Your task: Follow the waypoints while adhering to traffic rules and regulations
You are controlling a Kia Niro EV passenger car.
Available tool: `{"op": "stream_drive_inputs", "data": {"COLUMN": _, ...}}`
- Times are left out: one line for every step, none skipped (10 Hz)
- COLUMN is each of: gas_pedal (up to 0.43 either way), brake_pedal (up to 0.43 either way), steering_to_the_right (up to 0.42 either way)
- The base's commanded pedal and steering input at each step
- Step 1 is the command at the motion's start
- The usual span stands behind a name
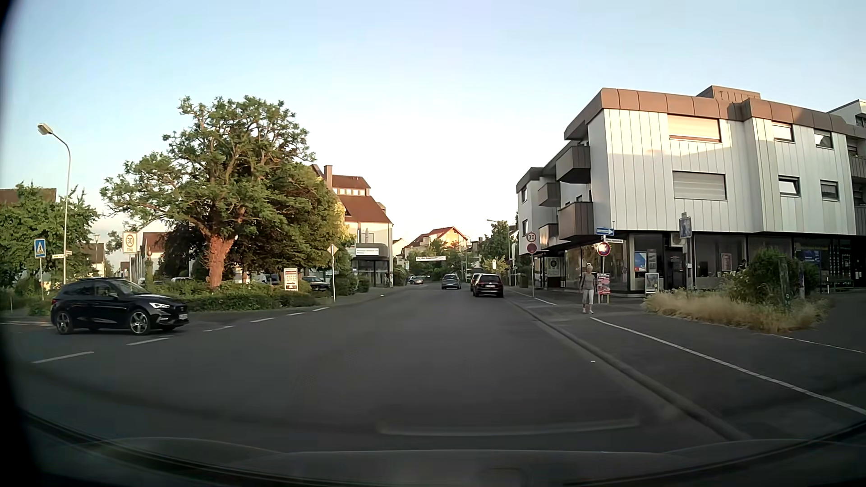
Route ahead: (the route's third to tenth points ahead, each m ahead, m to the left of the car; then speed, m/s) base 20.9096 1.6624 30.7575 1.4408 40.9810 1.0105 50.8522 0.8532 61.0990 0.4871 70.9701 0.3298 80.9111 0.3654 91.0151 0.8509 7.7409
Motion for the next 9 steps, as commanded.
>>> {"op": "stream_drive_inputs", "data": {"gas_pedal": 0.059, "brake_pedal": 0.03, "steering_to_the_right": -0.004}}
{"op": "stream_drive_inputs", "data": {"gas_pedal": 0.059, "brake_pedal": 0.03, "steering_to_the_right": -0.008}}
{"op": "stream_drive_inputs", "data": {"gas_pedal": 0.067, "brake_pedal": 0.03, "steering_to_the_right": -0.011}}
{"op": "stream_drive_inputs", "data": {"gas_pedal": 0.067, "brake_pedal": 0.03, "steering_to_the_right": -0.014}}
{"op": "stream_drive_inputs", "data": {"gas_pedal": 0.067, "brake_pedal": 0.03, "steering_to_the_right": -0.016}}
{"op": "stream_drive_inputs", "data": {"gas_pedal": 0.067, "brake_pedal": 0.03, "steering_to_the_right": -0.017}}
{"op": "stream_drive_inputs", "data": {"gas_pedal": 0.067, "brake_pedal": 0.03, "steering_to_the_right": -0.017}}
{"op": "stream_drive_inputs", "data": {"gas_pedal": 0.067, "brake_pedal": 0.03, "steering_to_the_right": -0.017}}
{"op": "stream_drive_inputs", "data": {"gas_pedal": 0.067, "brake_pedal": 0.03, "steering_to_the_right": -0.017}}
